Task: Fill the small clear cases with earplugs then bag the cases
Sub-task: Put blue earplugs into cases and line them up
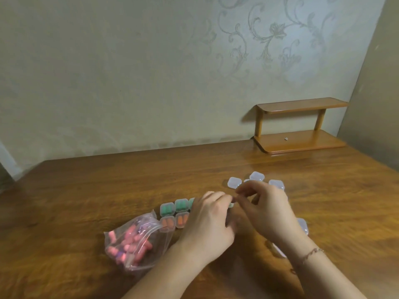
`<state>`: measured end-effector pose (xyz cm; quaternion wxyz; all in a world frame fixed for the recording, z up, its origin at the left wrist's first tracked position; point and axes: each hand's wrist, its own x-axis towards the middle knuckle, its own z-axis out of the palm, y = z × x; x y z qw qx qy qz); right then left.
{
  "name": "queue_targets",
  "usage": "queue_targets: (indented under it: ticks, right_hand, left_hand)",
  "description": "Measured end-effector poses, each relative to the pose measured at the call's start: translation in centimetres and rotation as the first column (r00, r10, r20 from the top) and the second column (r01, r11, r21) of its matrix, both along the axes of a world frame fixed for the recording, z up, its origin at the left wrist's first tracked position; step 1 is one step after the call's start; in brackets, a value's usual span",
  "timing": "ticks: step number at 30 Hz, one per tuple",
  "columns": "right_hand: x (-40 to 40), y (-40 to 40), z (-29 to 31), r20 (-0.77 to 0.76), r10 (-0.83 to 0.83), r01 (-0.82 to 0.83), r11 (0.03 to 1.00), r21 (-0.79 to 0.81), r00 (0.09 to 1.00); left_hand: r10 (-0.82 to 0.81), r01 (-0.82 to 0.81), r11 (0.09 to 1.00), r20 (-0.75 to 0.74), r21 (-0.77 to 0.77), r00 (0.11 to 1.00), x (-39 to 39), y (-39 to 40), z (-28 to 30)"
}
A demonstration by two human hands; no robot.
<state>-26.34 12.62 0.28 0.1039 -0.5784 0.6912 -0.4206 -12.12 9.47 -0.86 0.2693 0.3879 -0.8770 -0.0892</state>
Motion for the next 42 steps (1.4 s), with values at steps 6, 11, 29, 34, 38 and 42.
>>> queue_targets:
  ticks: [6,11,29,34,38,42]
  right_hand:
    - [-6.9,1.5,2.0,-0.077,-0.126,0.129,0.991,0.025,0.989]
    - [-9.9,2.3,-0.5,-0.241,-0.325,0.374,0.907,0.197,0.915]
    - [-7.2,2.6,-0.4,0.102,0.004,0.011,0.989,-0.149,0.995]
    - [-4.0,2.8,2.7,-0.248,0.172,-0.244,0.922,-0.3,0.954]
    - [0.8,1.2,4.3,-0.416,0.319,-0.485,0.783,-0.391,0.851]
    - [6.1,-1.4,4.6,-0.456,0.295,-0.526,0.652,-0.547,0.84]
  left_hand:
    - [-0.102,0.1,0.986,0.007,0.134,0.995,-4.8,-0.9,0.3]
    - [-0.096,0.092,0.963,0.004,0.254,0.995,-7.6,-1.7,-0.9]
    - [-0.085,0.266,0.9,-0.459,0.346,0.884,-6.3,-0.7,0.5]
    - [0.22,0.645,0.383,-0.744,0.661,0.631,-1.1,0.7,3.6]
    - [0.25,0.786,0.319,-0.847,0.53,0.469,4.3,0.5,5.0]
    - [0.378,0.849,0.397,-0.905,0.349,0.195,9.1,-0.1,5.4]
